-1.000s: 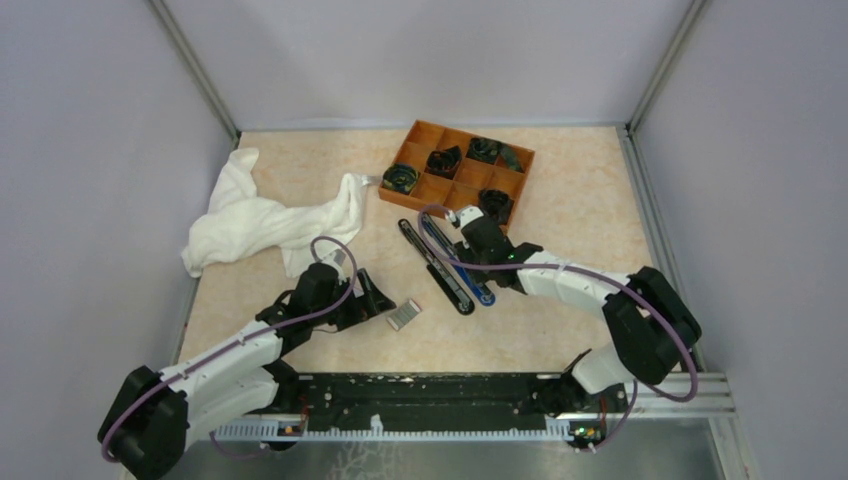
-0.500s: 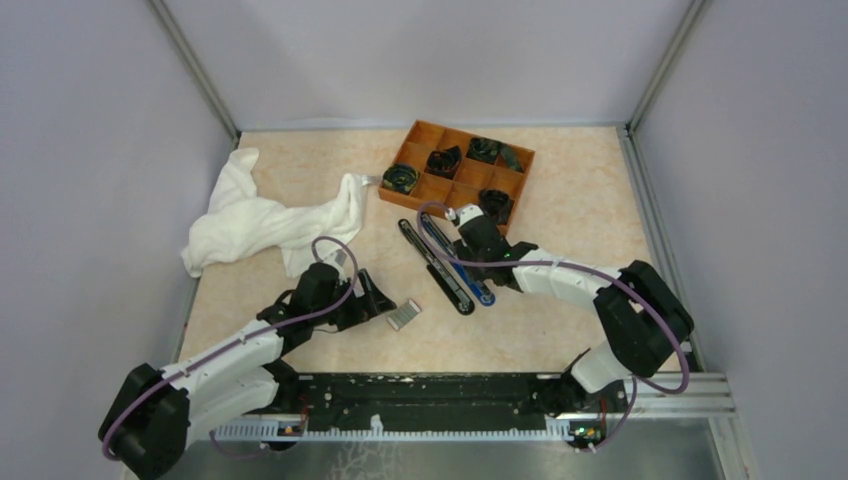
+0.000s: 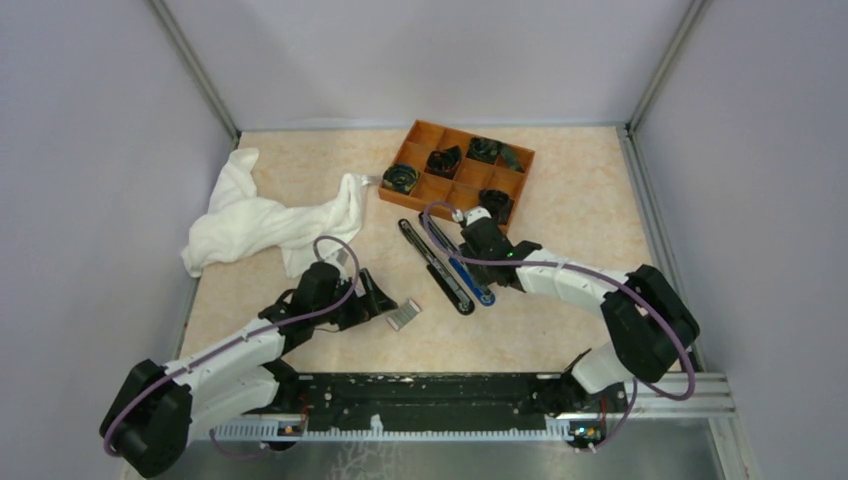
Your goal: Load the staples into the stapler
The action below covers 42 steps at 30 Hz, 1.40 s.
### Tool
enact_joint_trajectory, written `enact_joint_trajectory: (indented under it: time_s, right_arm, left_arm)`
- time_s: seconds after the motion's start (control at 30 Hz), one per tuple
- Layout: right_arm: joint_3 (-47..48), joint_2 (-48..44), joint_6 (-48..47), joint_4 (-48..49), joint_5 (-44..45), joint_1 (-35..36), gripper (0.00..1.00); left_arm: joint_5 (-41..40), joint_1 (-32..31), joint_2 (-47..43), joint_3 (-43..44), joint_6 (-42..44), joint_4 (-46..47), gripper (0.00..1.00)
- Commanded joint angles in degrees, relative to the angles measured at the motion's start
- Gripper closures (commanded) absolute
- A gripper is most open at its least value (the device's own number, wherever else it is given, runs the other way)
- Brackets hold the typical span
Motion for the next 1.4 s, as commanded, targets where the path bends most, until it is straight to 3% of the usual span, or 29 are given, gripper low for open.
enact_joint_trajectory:
  time_s: [0.0, 0.3, 0.53, 0.93, 1.37]
  right_arm:
    - [1.0, -2.6, 2.1, -4.8, 1.3, -0.5, 0.57]
    - [2.0, -5.9, 1.0, -6.4, 1.2, 0.4, 0.57]
    - [5.5, -6.7, -0.6, -4.5, 0.9, 8.4, 0.57]
    - [10.6, 1.7, 3.3, 3.0, -7.5, 18.9, 0.63]
    - [13.6, 10.5, 4.5, 7.0, -10.5, 22.2, 0.77]
  left_arm:
    - [1.1, 0.1, 0.7, 1.5, 0.5, 1.0, 0.01]
    - [0.9, 0.1, 0.3, 1.3, 0.3, 0.8, 0.01]
    - [0.6, 0.1, 0.5, 0.7, -0.6, 1.4, 0.01]
    - [-2.5, 0.0, -3.0, -0.9, -2.7, -0.8, 0.02]
    - [-2.5, 0.1, -3.1, -1.3, -3.3, -1.4, 0.03]
